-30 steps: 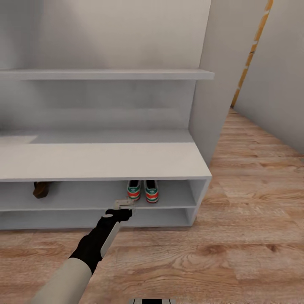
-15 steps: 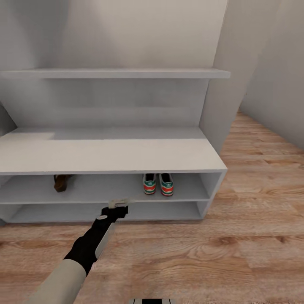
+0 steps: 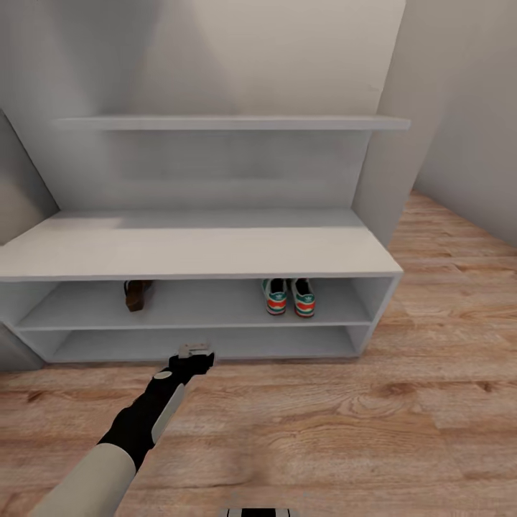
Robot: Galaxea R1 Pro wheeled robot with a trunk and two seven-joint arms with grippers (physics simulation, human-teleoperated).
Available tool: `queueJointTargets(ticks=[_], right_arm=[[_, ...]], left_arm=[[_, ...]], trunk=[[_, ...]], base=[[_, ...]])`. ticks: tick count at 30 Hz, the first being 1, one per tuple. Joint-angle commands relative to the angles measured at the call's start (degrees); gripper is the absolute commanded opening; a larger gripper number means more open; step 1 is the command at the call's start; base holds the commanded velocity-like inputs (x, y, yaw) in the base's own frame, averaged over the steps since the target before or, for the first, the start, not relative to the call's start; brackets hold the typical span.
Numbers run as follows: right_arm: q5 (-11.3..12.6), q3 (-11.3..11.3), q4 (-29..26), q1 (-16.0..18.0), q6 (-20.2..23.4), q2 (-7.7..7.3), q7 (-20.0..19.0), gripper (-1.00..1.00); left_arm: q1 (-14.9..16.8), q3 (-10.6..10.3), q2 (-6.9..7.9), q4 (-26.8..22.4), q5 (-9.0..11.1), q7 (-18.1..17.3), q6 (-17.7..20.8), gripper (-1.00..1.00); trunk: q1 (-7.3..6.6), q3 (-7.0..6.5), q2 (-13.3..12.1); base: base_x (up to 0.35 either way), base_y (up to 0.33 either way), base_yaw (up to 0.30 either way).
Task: Pick up the two gym shoes and the two sandals from the corridor floor and place them onto the hallstand (shoe rack) in the corridor, making sure they are on the rack and not on the floor. Arrange them so the two gym shoes are next to each other and the two sandals are next to each other.
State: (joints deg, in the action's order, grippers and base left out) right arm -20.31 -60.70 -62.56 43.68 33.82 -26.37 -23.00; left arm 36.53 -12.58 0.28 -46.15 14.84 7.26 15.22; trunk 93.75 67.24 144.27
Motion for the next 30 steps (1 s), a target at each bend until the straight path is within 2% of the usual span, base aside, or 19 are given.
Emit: queueJointTargets(ticks=[1, 2, 4, 5, 6, 8, 11, 12, 14, 18, 30], right_arm=[[-0.52, -0.12, -0.1, 0.09, 0.19, 0.0, -0.52, -1.0], [-0.52, -0.12, -0.1, 0.09, 0.19, 0.0, -0.51, -1.0], [-0.52, -0.12, -0.1, 0.09, 0.19, 0.0, -0.53, -1.0], [-0.52, -0.12, -0.1, 0.09, 0.19, 0.02, -0.53, -1.0], [-0.52, -0.12, -0.1, 0.09, 0.19, 0.03, -0.54, -1.0], [-0.52, -0.12, -0.1, 0.09, 0.19, 0.03, -0.52, -1.0], [-0.57, -0.12, -0.1, 0.09, 0.18, 0.03, -0.49, -1.0], [-0.59, -0.12, -0.1, 0.09, 0.17, 0.05, -0.5, -1.0], [-0.6, -0.12, -0.1, 0.09, 0.17, 0.06, -0.48, -1.0], [-0.6, -0.09, -0.1, 0.09, 0.16, 0.09, -0.47, -1.0], [-0.61, -0.1, -0.1, 0.09, 0.12, 0.09, -0.47, -1.0]], left_arm=[[0.02, -0.24, 0.6, 0.95, 0.54, -0.32, -0.5, 1.0], [0.02, -0.24, 0.84, 1.23, 0.54, -0.78, -0.82, 1.0], [-0.01, -0.25, 2.41, 3.13, 0.58, -5.69, -3.74, 1.0], [-0.02, -0.25, 2.72, 3.68, 0.59, -7.08, -4.64, 1.0], [0.01, -0.12, 3.58, 5.43, 0.61, -11.77, -7.83, 1.0], [0.01, 0.28, 4.43, 6.65, 0.63, -15.91, -10.27, 1.0], [0.01, 2.22, 6.16, 7.65, 0.69, -21.71, -12.36, 1.0], [-0.01, 4.24, 7.03, 7.86, 0.66, -23.8, -12.81, 1.0], [0.02, 6.29, 7.46, 7.95, 0.64, -25.2, -12.99, 1.0], [0.01, 8.83, 7.67, 8.0, 0.63, -26.56, -13.09, 1.0], [0.01, 9.66, 7.74, 8.01, 0.61, -26.95, -13.11, 1.0]], trunk=[[-0.04, 0.05, 0.02], [-0.04, 0.05, 0.02], [-0.04, 0.05, 0.02], [-0.04, 0.05, 0.02], [-0.04, 0.05, 0.02], [-0.04, 0.05, 0.02], [-0.04, 0.05, 0.02], [-0.04, 0.05, 0.02], [-0.04, 0.05, 0.02], [-0.04, 0.05, 0.02], [-0.04, 0.05, 0.02]], base=[[-0.254, 0.231, 0.0], [-0.254, 0.231, 0.0], [-0.254, 0.231, 0.0], [-0.254, 0.231, 0.0], [-0.254, 0.231, 0.0], [-0.255, 0.231, 0.0], [-0.255, 0.231, 0.0], [-0.255, 0.231, 0.0], [-0.255, 0.231, 0.0], [-0.254, 0.231, 0.0], [-0.232, 0.239, 0.0]])
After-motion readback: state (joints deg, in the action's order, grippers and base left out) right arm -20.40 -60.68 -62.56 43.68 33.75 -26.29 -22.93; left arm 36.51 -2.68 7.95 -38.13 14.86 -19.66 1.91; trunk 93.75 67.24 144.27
